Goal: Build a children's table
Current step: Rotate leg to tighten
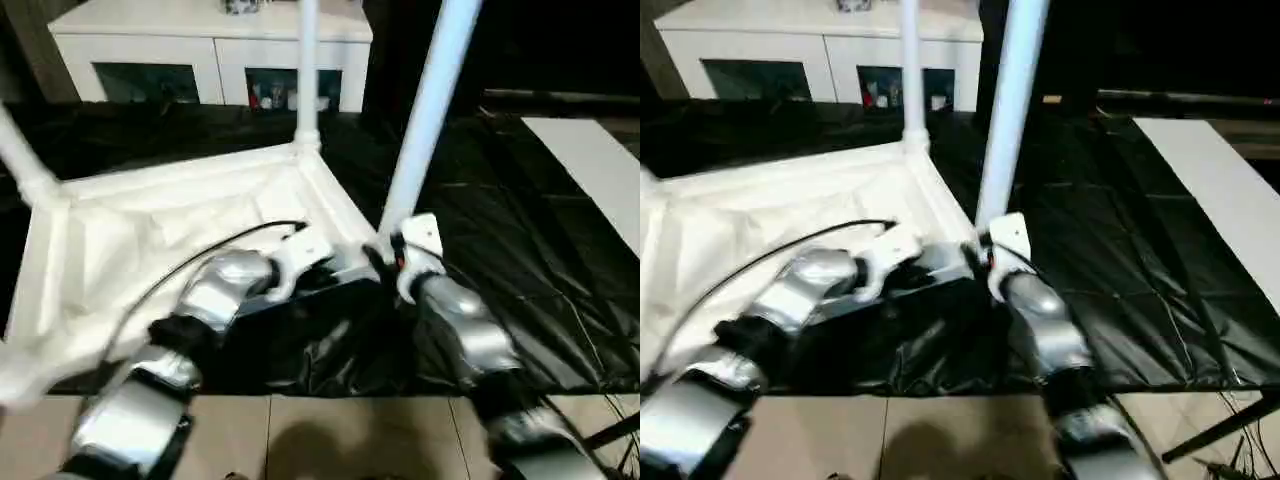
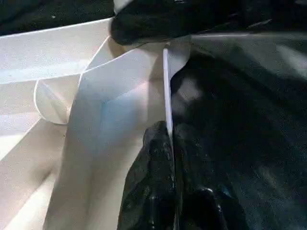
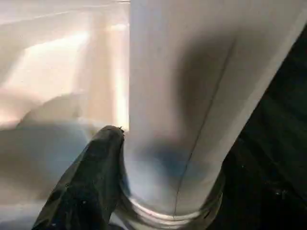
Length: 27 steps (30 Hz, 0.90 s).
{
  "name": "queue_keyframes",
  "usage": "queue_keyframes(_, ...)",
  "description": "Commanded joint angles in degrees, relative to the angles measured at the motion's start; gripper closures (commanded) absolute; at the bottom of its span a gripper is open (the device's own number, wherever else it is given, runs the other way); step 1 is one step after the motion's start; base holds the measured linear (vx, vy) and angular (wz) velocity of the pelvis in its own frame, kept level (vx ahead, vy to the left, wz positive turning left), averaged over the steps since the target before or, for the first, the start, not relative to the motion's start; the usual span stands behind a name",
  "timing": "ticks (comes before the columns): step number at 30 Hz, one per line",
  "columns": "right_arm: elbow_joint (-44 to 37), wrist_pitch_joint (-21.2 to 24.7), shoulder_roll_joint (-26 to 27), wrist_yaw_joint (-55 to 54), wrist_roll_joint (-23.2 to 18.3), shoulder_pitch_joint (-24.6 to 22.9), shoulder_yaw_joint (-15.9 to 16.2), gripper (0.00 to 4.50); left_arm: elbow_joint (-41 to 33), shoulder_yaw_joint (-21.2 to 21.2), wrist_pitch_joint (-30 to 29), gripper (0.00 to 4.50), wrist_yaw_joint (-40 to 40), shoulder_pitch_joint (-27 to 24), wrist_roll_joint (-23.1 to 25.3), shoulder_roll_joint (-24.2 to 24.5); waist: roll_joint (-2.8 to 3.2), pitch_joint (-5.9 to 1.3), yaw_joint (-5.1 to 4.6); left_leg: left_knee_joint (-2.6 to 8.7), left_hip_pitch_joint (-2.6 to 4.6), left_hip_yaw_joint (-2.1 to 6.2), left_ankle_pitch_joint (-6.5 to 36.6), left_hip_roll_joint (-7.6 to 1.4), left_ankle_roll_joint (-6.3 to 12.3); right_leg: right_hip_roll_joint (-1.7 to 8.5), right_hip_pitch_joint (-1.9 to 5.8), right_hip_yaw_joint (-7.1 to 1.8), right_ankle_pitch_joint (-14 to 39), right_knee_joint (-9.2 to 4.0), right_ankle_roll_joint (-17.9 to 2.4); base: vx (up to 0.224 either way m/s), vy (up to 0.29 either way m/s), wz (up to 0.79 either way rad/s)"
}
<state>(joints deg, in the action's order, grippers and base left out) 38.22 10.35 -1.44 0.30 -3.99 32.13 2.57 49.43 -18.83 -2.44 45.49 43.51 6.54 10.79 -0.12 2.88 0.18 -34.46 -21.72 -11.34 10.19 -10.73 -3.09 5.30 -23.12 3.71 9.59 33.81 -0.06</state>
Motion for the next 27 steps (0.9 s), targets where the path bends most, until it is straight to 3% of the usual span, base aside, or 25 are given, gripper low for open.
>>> queue_keyframes(1,8.05,2.49,1.56,-4.53,-0.35,0.22,-1.39,1.88,0.34,0.9,1.77,4.5,-1.42,2.03,0.07,-0.81,0.46,-3.35,-0.13,4.98,1.62,1.93,24.89,-1.95,-1.89,3.1,1.03,-1.94,26.87,-5.42,-8.41,0.0,0.0,0.0)
queue_keyframes(2,8.95,1.73,2.13,-3.95,0.13,1.14,-0.71,1.88,0.63,0.82,2.02,4.5,-1.03,2.11,0.19,-0.92,0.41,-3.32,-0.22,5.0,1.65,1.92,25.13,-1.96,-1.85,3.08,0.98,-1.94,26.79,-5.43,-8.56,0.0,0.0,0.0)
queue_keyframes(3,9.0,0.34,2.69,-2.82,0.47,1.8,-0.34,1.88,1.08,0.87,2.39,4.5,-0.61,2.18,0.3,-1.04,-0.08,-3.31,-0.33,5.0,1.28,1.9,25.12,-1.83,-1.43,3.16,1.25,-1.85,27.31,-5.44,-8.34,0.0,0.0,0.0)
queue_keyframes(4,8.39,-0.89,2.91,-0.77,0.23,1.9,-0.06,1.88,1.14,0.9,2.49,4.5,-0.4,2.13,0.33,-1.01,0.09,-3.31,-0.12,5.07,1.24,1.98,24.66,-1.98,-1.21,3.32,1.42,-1.87,27.43,-5.45,-8.02,0.0,0.0,0.0)
queue_keyframes(5,6.19,-2.76,2.69,1.91,0.29,1.51,0.51,1.32,1.13,0.93,2.6,4.5,0.54,1.89,0.15,-0.78,0.11,-3.3,-0.07,5.08,1.24,1.94,24.33,-2.03,-1.12,3.29,1.38,-1.93,26.97,-5.44,-7.99,0.0,0.0,0.0)
queue_keyframes(6,4.03,-4.05,2.21,3.28,0.82,1.0,1.07,1.18,1.09,0.91,2.65,4.5,1.67,1.63,-0.1,-0.49,-0.02,-3.35,0.08,5.06,1.28,1.84,23.77,-2.08,-0.81,3.26,1.4,-1.99,25.92,-5.39,-8.16,0.0,0.0,0.0)
queue_keyframes(8,1.99,-3.96,1.43,4.31,1.15,0.41,1.44,1.12,0.97,0.87,2.64,4.5,2.16,1.37,-0.18,-0.23,-0.04,-3.43,0.27,5.12,1.1,1.71,22.27,-2.12,-0.26,3.14,1.63,-2.14,23.36,-5.08,-8.83,0.0,0.0,0.0)
queue_keyframes(10,-1.21,-3.68,-0.05,5.07,0.93,-0.55,1.18,0.75,1.5,0.6,3.02,4.5,2.72,1.17,-0.05,0.2,-0.13,-3.58,0.55,4.99,1.12,1.38,19.55,-2.16,0.58,3.08,1.74,-2.36,19.1,-4.6,-10.32,0.0,0.0,0.0)
queue_keyframes(13,-6.27,-2.58,-4.18,9.13,0.37,-2.38,1.67,0.65,1.41,0.33,3.27,4.5,4.45,0.65,-0.3,0.77,-0.28,-3.66,0.83,4.73,1.03,1.15,17.85,-2.11,1.47,3.0,2.05,-2.4,17.44,-4.35,-11.27,0.0,0.0,0.0)
queue_keyframes(14,-6.27,-2.58,-4.18,9.13,0.37,-2.38,1.67,0.4,1.41,0.33,3.27,4.5,4.45,0.65,-0.3,0.77,-0.28,-3.63,1.03,4.73,1.08,1.12,17.4,-2.19,1.69,3.03,2.05,-2.43,17.12,-4.35,-11.17,0.0,0.0,0.0)
queue_keyframes(15,-11.83,-1.02,-9.66,17.99,-0.87,-4.99,3.01,0.4,0.74,0.07,3.6,4.5,6.61,-0.01,-0.45,1.58,0.11,-3.66,1.37,4.73,0.96,1.14,16.35,-2.24,2.15,3.03,2.33,-2.39,16.27,-4.22,-11.27,0.0,0.0,0.0)
queue_keyframes(17,-16.69,0.36,-14.28,26.63,-2.79,-7.61,3.77,0.4,0.1,-0.1,3.86,4.5,8.45,-0.52,-0.51,2.28,-0.09,-3.79,1.95,4.59,1.01,1.1,15.0,-2.43,2.95,2.99,2.56,-2.48,13.74,-4.0,-11.16,0.0,0.0,0.0)
queue_keyframes(18,-20.65,0.37,-18.75,34.11,-4.23,-10.22,4.67,0.4,-0.93,-0.36,4.54,4.5,11.3,-1.18,-1.1,2.96,0.24,-3.84,2.27,4.48,0.86,1.11,13.69,-2.46,3.81,2.96,2.74,-2.51,10.9,-3.61,-11.83,0.0,0.0,0.0)
queue_keyframes(19,-23.05,0.22,-21.47,38.6,-5.1,-11.87,5.19,0.4,-1.59,-0.5,5.02,4.5,13.21,-1.6,-1.53,3.37,-0.04,-3.91,2.7,4.34,0.74,1.09,12.62,-2.64,4.98,3.02,3.13,-2.53,7.87,-3.4,-12.29,0.0,0.0,0.0)
queue_keyframes(21,-27.18,-2.34,-27.97,47.75,-6.25,-15.93,6.95,0.4,-4.47,-1.53,5.1,4.5,19.01,-2.96,-2.68,4.89,0.17,-4.03,2.68,4.1,0.5,0.98,11.64,-2.5,6.39,3.06,3.12,-2.41,4.58,-3.07,-14.46,0.0,0.0,0.0)
queue_keyframes(24,-29.53,-2.7,-32.3,53.42,-7.58,-18.64,7.59,0.4,-7.77,-3.27,3.57,4.5,25.21,-4.26,-3.33,7.04,0.14,-3.84,2.7,4.2,0.52,1.03,12.64,-2.74,6.73,3.25,3.15,-2.4,6.32,-3.21,-15.4,0.0,0.0,0.0)
queue_keyframes(26,-30.55,-2.19,-34.25,55.99,-8.58,-19.71,7.47,0.4,-10.73,-4.42,1.31,4.5,29.34,-5.19,-3.81,8.86,0.46,-3.7,2.7,4.31,0.84,0.99,14.4,-2.82,5.91,3.17,2.8,-2.35,9.94,-3.51,-15.56,0.0,0.0,0.0)
queue_keyframes(27,-30.64,-1.95,-34.37,56.14,-8.72,-19.69,7.34,0.4,-11.53,-4.58,0.92,4.5,30.03,-5.46,-3.85,9.34,0.31,-3.46,2.65,4.55,0.87,1.04,15.68,-2.96,5.12,3.13,2.68,-2.37,12.5,-3.69,-15.08,0.0,0.0,0.0)
